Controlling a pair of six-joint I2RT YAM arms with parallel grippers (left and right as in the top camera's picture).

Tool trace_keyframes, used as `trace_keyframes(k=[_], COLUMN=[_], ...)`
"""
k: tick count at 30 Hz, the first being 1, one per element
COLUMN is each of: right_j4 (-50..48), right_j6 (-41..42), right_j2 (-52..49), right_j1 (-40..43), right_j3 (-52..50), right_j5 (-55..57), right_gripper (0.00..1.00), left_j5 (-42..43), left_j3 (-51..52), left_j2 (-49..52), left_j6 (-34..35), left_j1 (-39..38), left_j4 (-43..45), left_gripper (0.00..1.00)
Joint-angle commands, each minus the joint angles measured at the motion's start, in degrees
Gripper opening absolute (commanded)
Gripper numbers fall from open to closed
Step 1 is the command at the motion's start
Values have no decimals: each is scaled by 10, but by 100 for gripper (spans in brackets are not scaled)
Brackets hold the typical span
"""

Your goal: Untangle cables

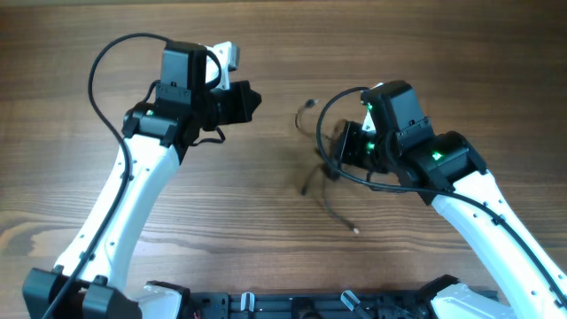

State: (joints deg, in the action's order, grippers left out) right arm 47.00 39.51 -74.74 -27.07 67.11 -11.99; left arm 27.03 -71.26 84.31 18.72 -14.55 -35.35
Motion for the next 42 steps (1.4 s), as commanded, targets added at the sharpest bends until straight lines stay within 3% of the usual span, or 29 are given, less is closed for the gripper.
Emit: trace_keyframes(k=[1, 2, 4, 8, 14, 16, 22, 31, 42], right_j4=[-16, -13, -14, -26, -37, -35, -37, -33, -42], right_j6=[-10, 7, 10, -8, -76, -81, -108, -217, -260], right_j2=[-1, -1, -1, -1, -1, -1, -1, -15, -66], right_j1=[2, 10, 23, 50, 56, 59, 93, 187, 194], right_j3=[4, 4, 4, 4, 4, 4, 4, 4, 4], right_j5=[-46, -48, -56, -97, -159, -178, -295, -514, -617], right_gripper=[4, 4, 4, 4, 4, 4, 4, 4, 4], left_j5=[110, 166, 194, 244, 269, 277, 271, 278, 281], left_j3=[-3, -3, -3, -2, -2, -2, -2, -2, -2], left_j2=[7, 13, 23, 53, 97, 106, 121, 121, 122], left_j6=[-60, -107, -130, -178, -396, -424, -426, -425, -425], left_j1=[-11, -10, -8, -13, -63, -83, -136, -138, -142], left_j4=[-37, -63, -96, -140, -157, -143, -68, -64, -62], left_gripper=[25, 40, 52, 54, 58, 56, 52, 50, 44])
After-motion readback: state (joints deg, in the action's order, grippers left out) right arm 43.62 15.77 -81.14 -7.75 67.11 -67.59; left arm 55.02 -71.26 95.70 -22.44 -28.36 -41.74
